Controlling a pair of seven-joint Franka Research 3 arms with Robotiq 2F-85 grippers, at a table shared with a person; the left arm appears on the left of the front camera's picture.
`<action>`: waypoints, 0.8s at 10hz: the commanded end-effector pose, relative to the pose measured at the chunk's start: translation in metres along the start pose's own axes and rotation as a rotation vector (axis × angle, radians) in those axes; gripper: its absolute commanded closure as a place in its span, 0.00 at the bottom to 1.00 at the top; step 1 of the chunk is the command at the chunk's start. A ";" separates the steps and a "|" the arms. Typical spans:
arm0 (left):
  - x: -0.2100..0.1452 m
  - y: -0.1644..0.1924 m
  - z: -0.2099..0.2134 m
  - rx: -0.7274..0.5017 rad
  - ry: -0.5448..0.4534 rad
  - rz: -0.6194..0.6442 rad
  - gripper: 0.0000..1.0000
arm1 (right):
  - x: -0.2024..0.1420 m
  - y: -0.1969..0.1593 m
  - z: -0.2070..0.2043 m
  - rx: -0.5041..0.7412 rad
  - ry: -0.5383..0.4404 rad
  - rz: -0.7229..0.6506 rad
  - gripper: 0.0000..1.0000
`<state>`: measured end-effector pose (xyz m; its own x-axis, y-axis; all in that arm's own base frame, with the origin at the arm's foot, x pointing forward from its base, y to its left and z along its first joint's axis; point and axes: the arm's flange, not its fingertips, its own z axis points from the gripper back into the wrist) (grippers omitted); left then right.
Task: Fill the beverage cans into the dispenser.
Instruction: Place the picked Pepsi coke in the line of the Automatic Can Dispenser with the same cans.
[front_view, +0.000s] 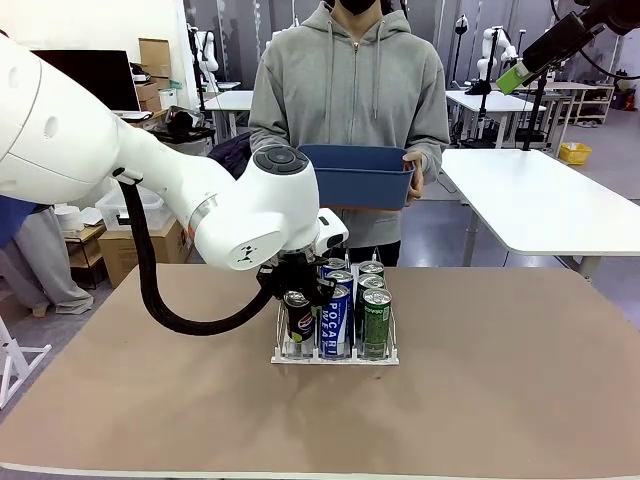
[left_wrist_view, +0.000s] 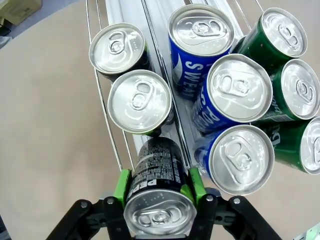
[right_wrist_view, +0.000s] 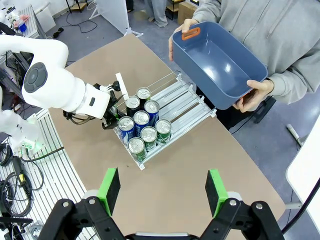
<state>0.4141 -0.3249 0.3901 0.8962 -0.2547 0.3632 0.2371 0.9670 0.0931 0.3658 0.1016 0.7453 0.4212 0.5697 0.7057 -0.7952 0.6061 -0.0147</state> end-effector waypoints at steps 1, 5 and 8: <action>-0.008 0.010 -0.016 -0.015 0.024 -0.077 0.43 | -0.001 0.000 0.001 0.007 0.005 -0.001 0.09; -0.004 0.002 -0.001 -0.051 0.010 -0.100 0.43 | -0.001 0.000 0.001 0.007 0.005 -0.001 0.09; -0.009 0.006 -0.007 -0.066 0.034 -0.129 0.35 | -0.001 0.000 0.001 0.007 0.005 -0.001 0.09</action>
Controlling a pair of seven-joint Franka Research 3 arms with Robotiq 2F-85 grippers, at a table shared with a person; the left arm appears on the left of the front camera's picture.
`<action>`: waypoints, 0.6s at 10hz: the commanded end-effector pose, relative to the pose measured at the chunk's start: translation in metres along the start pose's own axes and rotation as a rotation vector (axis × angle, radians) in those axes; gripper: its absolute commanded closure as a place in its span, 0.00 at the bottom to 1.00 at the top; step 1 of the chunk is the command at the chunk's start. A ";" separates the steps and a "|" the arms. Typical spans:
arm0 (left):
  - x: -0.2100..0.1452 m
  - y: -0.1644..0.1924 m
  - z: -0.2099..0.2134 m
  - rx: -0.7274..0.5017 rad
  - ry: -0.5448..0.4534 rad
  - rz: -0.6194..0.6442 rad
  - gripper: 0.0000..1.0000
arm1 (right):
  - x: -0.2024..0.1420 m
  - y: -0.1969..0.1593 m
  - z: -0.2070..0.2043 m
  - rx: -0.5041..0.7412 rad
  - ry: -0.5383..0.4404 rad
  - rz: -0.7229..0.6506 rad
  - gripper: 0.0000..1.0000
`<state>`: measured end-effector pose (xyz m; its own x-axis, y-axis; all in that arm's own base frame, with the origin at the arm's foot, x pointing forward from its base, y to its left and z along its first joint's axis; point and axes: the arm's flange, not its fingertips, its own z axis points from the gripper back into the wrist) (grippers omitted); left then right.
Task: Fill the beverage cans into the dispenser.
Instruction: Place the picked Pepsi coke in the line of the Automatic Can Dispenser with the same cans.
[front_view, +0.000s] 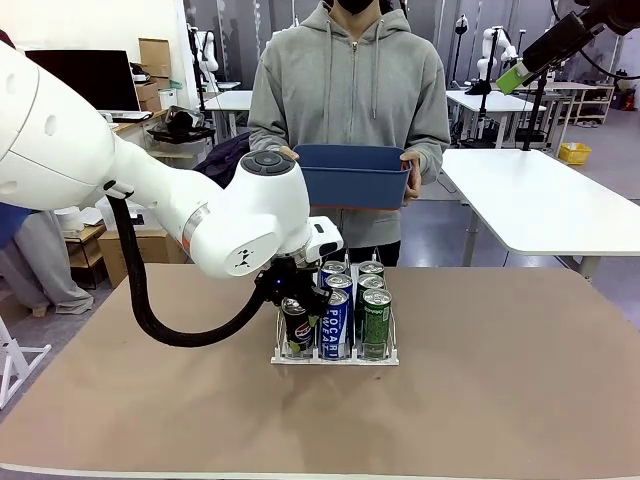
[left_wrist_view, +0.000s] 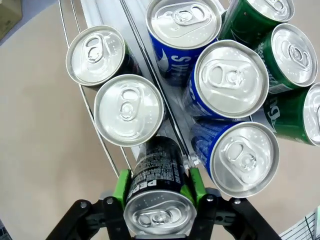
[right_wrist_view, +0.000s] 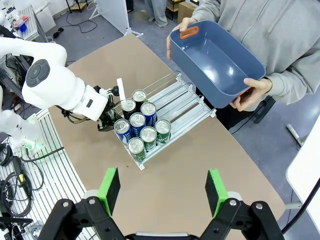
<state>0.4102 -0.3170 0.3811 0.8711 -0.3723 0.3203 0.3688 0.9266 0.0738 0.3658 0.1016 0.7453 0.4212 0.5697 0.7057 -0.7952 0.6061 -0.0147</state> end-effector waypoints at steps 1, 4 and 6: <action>-0.001 0.002 -0.001 0.007 0.006 -0.005 0.24 | -0.001 0.000 0.001 0.007 0.005 -0.001 0.09; -0.003 0.007 0.006 0.029 -0.003 0.022 0.00 | -0.001 0.000 0.001 0.007 0.005 -0.001 0.09; -0.009 0.010 0.023 0.015 -0.040 0.047 0.00 | -0.001 0.000 0.001 0.007 0.005 -0.001 0.09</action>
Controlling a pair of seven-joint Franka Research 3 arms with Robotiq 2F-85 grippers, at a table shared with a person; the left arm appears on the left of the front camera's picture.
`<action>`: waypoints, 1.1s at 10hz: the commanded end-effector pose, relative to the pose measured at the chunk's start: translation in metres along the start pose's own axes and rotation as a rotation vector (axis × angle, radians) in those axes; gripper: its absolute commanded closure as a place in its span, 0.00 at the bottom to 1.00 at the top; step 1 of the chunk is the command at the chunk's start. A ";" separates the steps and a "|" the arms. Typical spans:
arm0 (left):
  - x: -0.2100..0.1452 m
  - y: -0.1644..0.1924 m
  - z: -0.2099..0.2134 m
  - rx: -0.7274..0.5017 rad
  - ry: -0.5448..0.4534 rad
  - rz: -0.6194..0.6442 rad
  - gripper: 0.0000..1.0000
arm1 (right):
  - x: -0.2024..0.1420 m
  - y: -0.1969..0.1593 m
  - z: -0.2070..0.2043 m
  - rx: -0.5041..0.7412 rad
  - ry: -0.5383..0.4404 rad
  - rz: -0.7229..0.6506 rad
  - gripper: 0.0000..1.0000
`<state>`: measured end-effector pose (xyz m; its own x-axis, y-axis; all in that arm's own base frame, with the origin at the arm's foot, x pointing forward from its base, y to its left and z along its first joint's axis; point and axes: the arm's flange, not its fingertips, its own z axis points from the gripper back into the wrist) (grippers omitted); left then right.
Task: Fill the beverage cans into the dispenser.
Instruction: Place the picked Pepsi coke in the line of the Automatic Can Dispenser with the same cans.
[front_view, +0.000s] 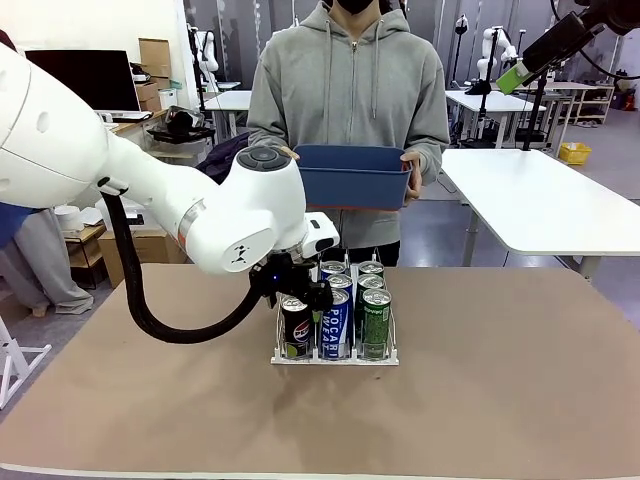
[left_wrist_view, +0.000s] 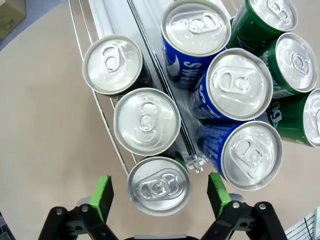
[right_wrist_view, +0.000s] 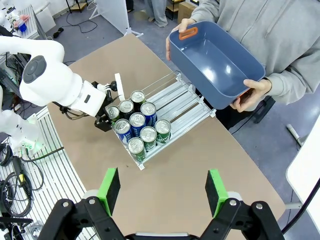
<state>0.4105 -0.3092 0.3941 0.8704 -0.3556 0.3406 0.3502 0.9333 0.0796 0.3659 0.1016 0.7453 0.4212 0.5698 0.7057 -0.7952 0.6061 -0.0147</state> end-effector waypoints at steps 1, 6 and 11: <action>-0.015 0.001 0.022 0.009 -0.050 0.040 0.00 | -0.001 0.000 0.001 0.007 0.005 -0.001 0.09; -0.005 0.001 0.023 0.012 -0.044 0.012 0.00 | -0.001 0.000 0.001 0.007 0.005 -0.001 0.09; -0.008 0.017 0.057 0.000 -0.037 -0.049 0.00 | -0.001 0.000 0.001 0.007 0.005 -0.001 0.09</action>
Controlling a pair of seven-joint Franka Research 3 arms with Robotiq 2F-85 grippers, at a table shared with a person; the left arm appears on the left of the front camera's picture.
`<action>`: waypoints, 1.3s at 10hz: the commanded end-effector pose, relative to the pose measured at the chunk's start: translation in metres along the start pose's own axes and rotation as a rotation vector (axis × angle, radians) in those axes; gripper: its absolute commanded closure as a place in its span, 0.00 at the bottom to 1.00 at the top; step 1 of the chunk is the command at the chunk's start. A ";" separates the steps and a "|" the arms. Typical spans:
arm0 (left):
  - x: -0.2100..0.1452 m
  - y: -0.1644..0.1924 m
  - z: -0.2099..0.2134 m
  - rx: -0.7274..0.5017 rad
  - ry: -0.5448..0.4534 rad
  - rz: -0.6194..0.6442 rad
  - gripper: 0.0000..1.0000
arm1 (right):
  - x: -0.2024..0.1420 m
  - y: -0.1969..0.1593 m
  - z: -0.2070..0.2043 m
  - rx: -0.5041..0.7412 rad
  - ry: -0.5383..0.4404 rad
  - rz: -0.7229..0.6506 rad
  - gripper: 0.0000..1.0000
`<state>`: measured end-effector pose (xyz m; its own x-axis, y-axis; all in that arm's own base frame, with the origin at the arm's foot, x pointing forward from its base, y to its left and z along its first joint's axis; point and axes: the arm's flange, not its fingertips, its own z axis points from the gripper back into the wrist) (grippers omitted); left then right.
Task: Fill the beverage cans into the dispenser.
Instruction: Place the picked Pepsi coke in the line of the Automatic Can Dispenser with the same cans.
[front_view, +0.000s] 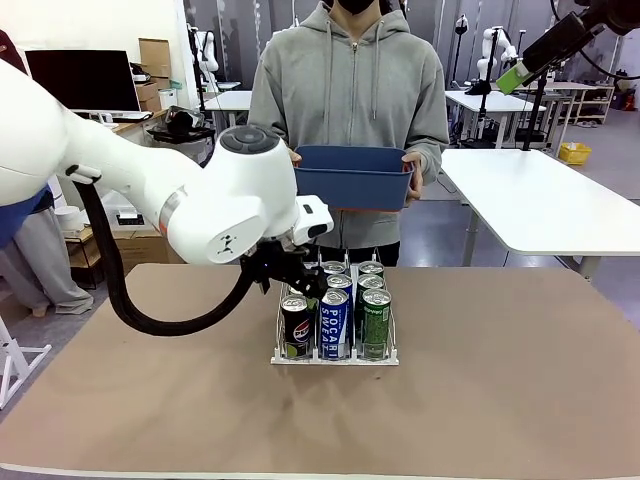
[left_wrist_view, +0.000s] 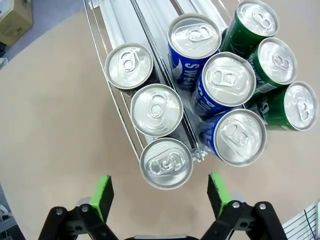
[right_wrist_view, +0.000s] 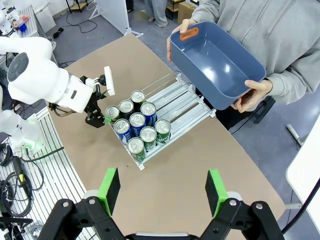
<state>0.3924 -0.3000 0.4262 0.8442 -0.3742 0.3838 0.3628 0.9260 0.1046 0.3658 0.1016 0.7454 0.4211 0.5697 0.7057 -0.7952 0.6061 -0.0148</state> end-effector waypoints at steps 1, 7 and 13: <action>-0.002 0.026 0.040 -0.038 0.013 -0.037 0.00 | -0.001 0.000 0.001 0.007 0.005 -0.001 0.09; 0.015 0.132 0.172 -0.259 -0.025 -0.167 0.00 | -0.001 0.000 0.001 0.007 0.005 -0.001 0.09; 0.021 0.178 0.298 -0.280 -0.232 -0.250 0.00 | -0.001 0.000 0.001 0.007 0.005 -0.001 0.09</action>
<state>0.3616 -0.1330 0.7240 0.6601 -0.5347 0.5277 0.6394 0.7686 -0.0211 0.3659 0.1014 0.7454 0.4214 0.5695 0.7057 -0.7950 0.6064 -0.0147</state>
